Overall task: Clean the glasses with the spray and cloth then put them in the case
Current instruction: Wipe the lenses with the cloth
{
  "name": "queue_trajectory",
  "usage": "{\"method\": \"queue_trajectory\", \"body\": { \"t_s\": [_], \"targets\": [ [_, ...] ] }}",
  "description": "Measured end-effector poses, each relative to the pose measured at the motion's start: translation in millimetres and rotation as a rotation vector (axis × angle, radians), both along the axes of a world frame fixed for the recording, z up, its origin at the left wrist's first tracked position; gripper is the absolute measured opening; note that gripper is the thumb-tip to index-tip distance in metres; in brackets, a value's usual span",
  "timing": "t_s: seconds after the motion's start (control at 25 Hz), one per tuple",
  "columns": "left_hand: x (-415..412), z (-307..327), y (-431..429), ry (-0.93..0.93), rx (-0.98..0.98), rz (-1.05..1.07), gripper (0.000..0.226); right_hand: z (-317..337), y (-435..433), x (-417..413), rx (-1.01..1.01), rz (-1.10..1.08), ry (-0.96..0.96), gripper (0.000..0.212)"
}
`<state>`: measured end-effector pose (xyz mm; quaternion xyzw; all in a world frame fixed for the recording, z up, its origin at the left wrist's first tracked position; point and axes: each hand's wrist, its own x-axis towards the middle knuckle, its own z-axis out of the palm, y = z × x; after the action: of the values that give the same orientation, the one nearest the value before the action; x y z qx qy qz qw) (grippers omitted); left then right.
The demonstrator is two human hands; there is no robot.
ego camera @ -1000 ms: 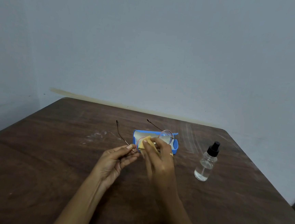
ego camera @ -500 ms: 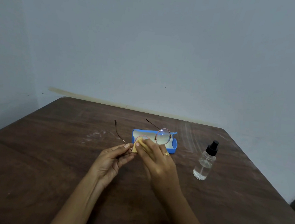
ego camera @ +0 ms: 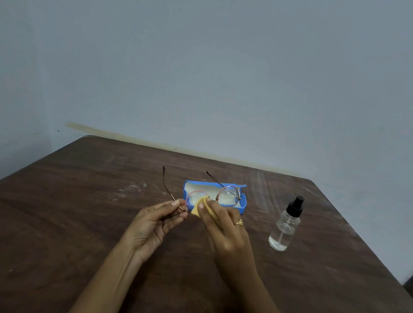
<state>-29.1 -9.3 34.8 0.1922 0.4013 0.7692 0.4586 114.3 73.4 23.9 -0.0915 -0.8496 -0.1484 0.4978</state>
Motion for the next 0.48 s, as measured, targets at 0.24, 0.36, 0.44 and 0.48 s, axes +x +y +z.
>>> {"method": "queue_trajectory", "body": {
  "t_s": [0.24,0.36,0.44,0.48],
  "targets": [
    [0,1,-1,0.010,-0.014,-0.007,0.020,17,0,-6,-0.017,-0.002,0.038,0.026],
    [0,0,1,-0.008,-0.003,0.010,0.029,17,-4,-12,-0.016,0.042,0.023,0.027],
    [-1,0,2,-0.026,0.010,0.027,0.029,14,-6,-12,-0.005,0.055,-0.009,0.027],
    [-1,-1,2,-0.028,0.015,0.030,0.027,12,-6,-11,-0.001,0.058,-0.025,0.028]
  ]
}}
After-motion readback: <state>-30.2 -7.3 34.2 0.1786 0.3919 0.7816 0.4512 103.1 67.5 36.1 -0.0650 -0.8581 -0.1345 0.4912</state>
